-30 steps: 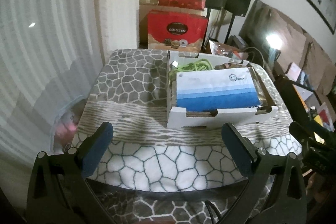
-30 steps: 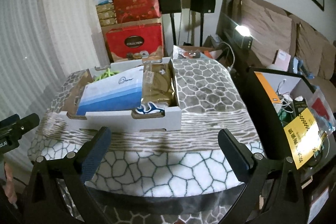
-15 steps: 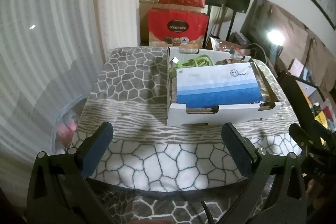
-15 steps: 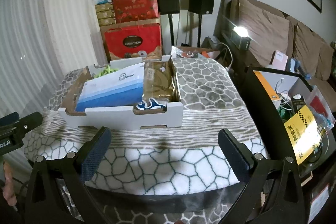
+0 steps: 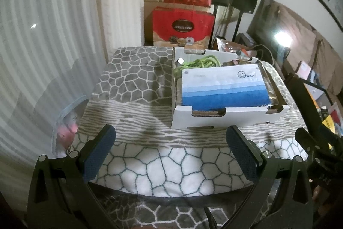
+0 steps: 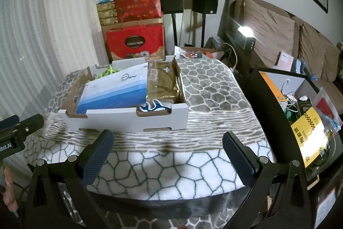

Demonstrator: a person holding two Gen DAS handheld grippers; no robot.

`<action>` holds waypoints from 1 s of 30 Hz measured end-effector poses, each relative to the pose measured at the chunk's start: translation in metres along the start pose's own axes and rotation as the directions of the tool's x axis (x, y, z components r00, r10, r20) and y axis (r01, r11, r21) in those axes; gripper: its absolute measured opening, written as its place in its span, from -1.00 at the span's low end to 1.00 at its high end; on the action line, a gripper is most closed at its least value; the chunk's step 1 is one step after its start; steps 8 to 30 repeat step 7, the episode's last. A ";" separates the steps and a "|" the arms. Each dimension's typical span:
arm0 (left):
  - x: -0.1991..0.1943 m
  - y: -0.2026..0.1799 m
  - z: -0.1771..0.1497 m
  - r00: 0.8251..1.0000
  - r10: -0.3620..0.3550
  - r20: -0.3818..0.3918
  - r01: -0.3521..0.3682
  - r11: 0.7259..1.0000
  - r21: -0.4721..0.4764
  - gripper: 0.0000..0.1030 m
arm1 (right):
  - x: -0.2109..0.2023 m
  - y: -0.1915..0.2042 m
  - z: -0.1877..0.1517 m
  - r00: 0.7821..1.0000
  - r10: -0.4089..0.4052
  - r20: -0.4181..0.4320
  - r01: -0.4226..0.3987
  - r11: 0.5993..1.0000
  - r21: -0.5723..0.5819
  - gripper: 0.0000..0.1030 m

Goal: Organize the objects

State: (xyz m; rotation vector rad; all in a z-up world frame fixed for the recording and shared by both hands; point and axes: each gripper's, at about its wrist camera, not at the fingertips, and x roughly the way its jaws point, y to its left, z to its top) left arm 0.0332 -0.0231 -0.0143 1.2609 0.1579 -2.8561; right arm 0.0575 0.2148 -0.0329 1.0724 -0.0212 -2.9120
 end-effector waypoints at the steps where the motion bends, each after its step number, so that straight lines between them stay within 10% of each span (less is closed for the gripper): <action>1: 0.000 0.000 0.000 1.000 -0.001 0.000 0.001 1.000 -0.001 1.00 | 0.000 0.000 0.000 1.000 -0.001 0.000 0.001 1.000 -0.001 0.99; 30: 0.001 -0.001 0.001 1.000 0.001 0.005 -0.001 1.000 0.003 0.99 | 0.000 0.001 0.000 1.000 -0.002 0.000 0.002 1.000 -0.001 0.99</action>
